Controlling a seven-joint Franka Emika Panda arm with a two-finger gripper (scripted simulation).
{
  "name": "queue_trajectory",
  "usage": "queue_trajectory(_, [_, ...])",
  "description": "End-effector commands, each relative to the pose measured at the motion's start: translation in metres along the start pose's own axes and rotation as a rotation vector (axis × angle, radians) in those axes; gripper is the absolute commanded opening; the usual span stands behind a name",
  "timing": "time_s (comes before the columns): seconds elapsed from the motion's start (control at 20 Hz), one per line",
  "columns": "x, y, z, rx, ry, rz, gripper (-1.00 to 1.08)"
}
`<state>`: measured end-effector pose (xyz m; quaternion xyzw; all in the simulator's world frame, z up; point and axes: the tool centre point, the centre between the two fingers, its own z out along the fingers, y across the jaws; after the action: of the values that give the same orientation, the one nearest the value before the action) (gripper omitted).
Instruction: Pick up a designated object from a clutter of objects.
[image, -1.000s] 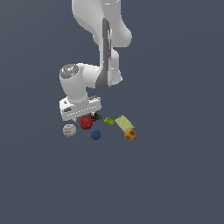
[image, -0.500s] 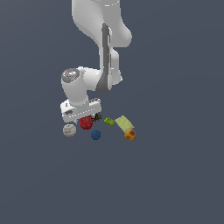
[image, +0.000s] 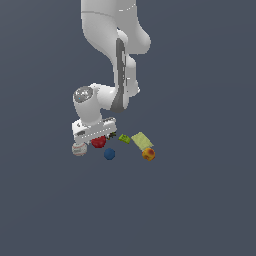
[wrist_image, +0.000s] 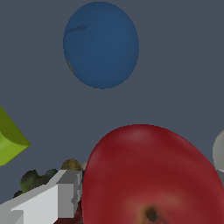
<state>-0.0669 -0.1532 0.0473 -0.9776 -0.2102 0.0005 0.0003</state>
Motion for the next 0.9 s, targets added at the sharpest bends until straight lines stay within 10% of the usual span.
queue_trajectory(0.0, [0.0,0.0,0.001,-0.001,0.001,0.0,-1.0])
queue_trajectory(0.85, [0.006,-0.003,-0.013,-0.002,0.002,0.001,-1.0])
